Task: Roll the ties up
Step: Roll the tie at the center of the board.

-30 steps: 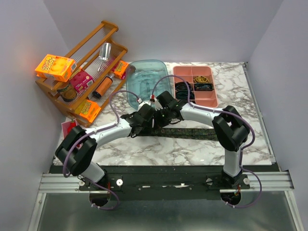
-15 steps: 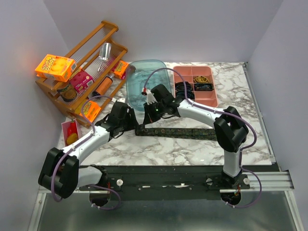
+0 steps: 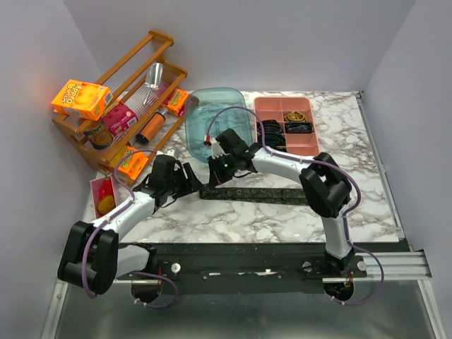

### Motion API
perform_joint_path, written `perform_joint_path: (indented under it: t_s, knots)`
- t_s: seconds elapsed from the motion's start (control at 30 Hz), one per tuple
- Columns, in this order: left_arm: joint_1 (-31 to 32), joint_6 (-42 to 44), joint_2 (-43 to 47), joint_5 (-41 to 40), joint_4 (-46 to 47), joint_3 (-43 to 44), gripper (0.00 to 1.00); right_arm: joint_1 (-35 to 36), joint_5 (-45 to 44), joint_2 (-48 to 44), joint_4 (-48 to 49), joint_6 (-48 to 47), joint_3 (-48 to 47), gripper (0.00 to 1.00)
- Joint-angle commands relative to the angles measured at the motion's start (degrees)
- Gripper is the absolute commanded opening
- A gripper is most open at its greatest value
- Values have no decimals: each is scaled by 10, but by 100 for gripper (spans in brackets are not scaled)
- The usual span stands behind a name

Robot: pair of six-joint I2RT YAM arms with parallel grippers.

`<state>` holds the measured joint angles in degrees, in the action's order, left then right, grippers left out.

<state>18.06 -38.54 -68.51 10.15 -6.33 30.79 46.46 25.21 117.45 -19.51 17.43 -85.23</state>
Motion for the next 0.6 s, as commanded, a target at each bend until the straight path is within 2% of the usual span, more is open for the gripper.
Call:
perform_joint_path:
  t_s: [0.0, 0.57]
  knots:
    - [-7, -10, 3, 48, 52, -20, 70, 4, -22, 13, -4, -13, 13, 1]
    - [-8, -49, -97, 133, 241, -71, 67, 4, -62, 14, 7, -11, 71, 1]
